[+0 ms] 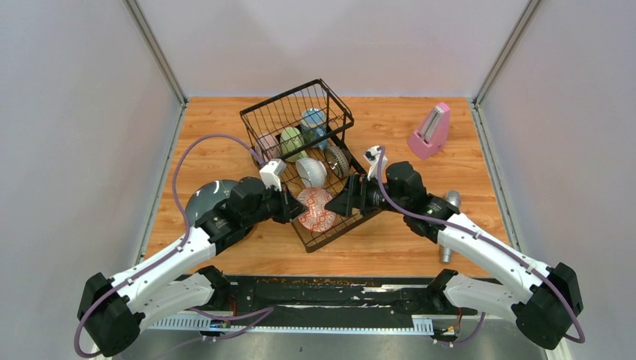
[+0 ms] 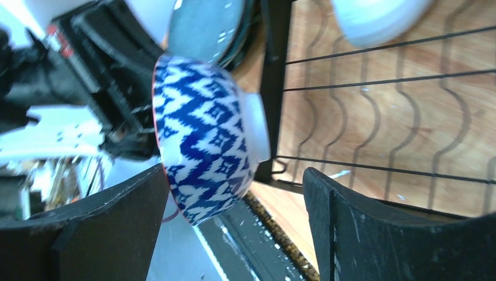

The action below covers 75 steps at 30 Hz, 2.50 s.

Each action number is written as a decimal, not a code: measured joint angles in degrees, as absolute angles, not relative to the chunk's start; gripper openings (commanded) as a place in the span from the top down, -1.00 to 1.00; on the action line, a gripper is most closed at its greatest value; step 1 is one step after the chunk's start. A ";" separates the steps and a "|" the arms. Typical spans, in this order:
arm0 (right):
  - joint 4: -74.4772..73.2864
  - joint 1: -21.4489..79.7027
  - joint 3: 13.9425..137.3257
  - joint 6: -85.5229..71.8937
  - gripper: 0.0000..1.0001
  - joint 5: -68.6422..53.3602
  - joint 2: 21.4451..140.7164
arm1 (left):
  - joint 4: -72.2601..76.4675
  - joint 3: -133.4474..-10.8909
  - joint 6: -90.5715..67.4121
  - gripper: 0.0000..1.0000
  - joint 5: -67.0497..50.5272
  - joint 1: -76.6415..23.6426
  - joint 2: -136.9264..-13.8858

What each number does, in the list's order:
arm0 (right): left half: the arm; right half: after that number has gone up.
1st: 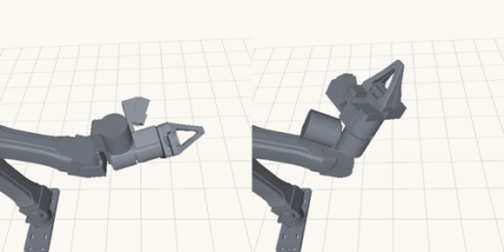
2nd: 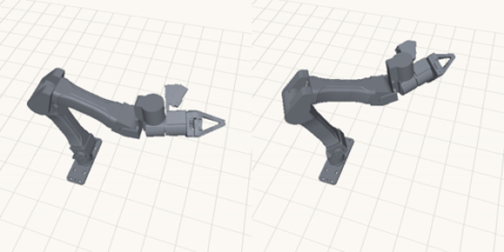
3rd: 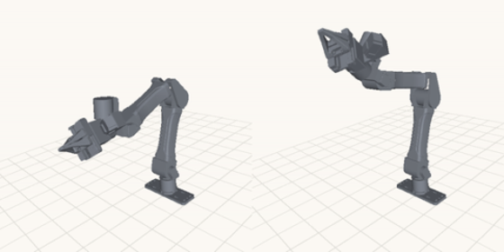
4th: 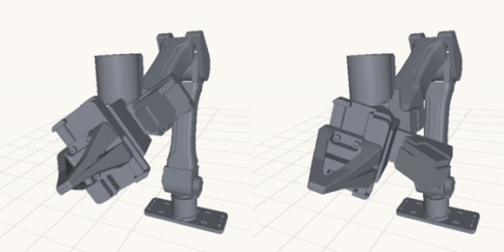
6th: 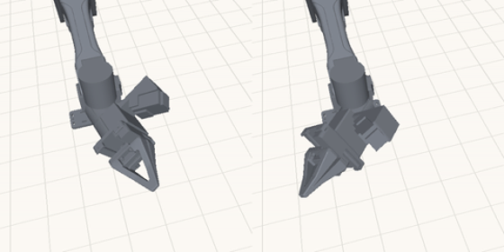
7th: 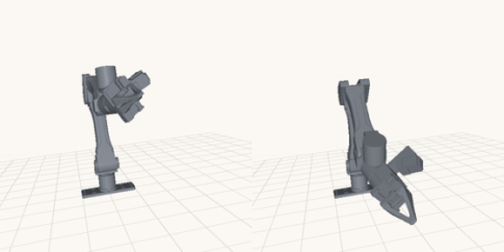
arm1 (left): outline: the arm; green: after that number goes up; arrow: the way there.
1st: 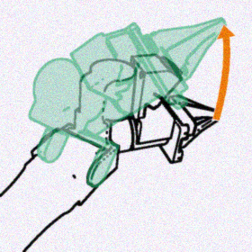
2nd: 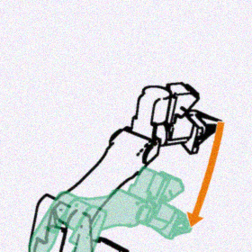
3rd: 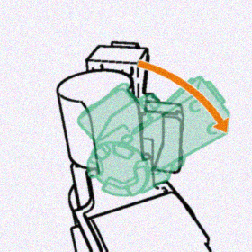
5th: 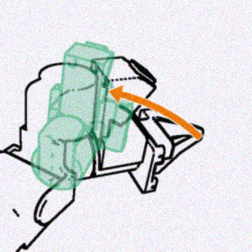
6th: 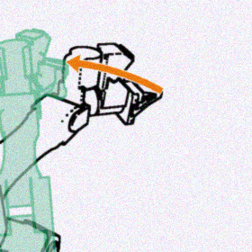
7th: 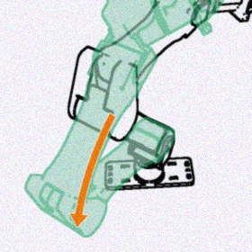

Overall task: Load the mixed dishes into the dish rack
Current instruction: Pick up the bowl from the center of the board, then insert the bowl into the dish rack.

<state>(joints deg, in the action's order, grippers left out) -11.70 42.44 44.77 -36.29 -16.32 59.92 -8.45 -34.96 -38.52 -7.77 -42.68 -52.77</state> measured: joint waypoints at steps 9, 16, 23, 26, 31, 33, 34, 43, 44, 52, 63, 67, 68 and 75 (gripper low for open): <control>-7.03 41.91 44.82 -34.37 -0.72 -33.78 62.26 | -3.33 -34.79 -36.82 1.00 -19.35 -39.99 -51.59; -4.95 41.91 44.82 -34.83 -0.71 -36.40 62.22 | -0.84 -34.50 -35.86 1.00 -25.02 -37.63 -51.53; -3.97 41.91 44.82 -35.73 -0.50 -36.75 59.20 | 0.21 -33.98 -35.83 1.00 -28.03 -36.27 -51.35; -3.81 41.85 44.80 -36.12 -0.26 -37.08 58.98 | 1.37 -33.36 -36.07 1.00 -28.97 -35.81 -50.72; -2.55 41.56 44.60 -36.38 -0.08 -37.28 59.51 | 1.50 -33.26 -36.58 1.00 -29.50 -35.40 -50.65; -2.00 41.47 44.53 -36.51 -0.01 -37.52 59.90 | 1.45 -33.26 -36.58 0.92 -29.61 -35.27 -50.85; -1.80 41.41 44.49 -36.58 0.01 -37.54 60.03 | 1.48 -33.23 -36.60 0.83 -29.67 -35.20 -50.98; -1.15 41.69 43.86 -37.26 0.09 -35.48 60.97 | 2.26 -33.17 -36.95 -0.17 -28.14 -35.18 -51.29; -1.23 41.71 43.86 -37.26 0.09 -34.61 61.10 | 2.07 -33.17 -36.97 -0.20 -27.86 -35.18 -51.29; -2.42 41.80 43.64 -37.10 0.09 -25.85 61.41 | -2.81 -33.61 -35.94 -0.63 -23.92 -35.18 -51.18; -9.47 40.66 42.94 -23.64 0.07 -12.97 61.67 | -10.87 -35.05 -33.65 -1.00 -16.29 -35.16 -43.53; -10.81 38.83 42.94 -17.23 0.07 -11.14 63.11 | -12.29 -35.05 -33.47 -1.00 -14.02 -35.16 -40.80; -11.03 38.48 42.94 -15.81 0.07 -10.85 63.66 | -12.47 -35.05 -33.47 -1.00 -13.58 -35.18 -40.45; -12.40 36.58 42.94 -7.79 0.07 -11.46 66.89 | -13.63 -35.05 -33.45 -1.00 -12.03 -35.18 -39.35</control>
<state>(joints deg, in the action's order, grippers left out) -12.40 36.58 42.94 -7.79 -11.46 66.89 -13.63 -35.05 -33.45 -12.03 -35.18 -39.35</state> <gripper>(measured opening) 0.691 0.997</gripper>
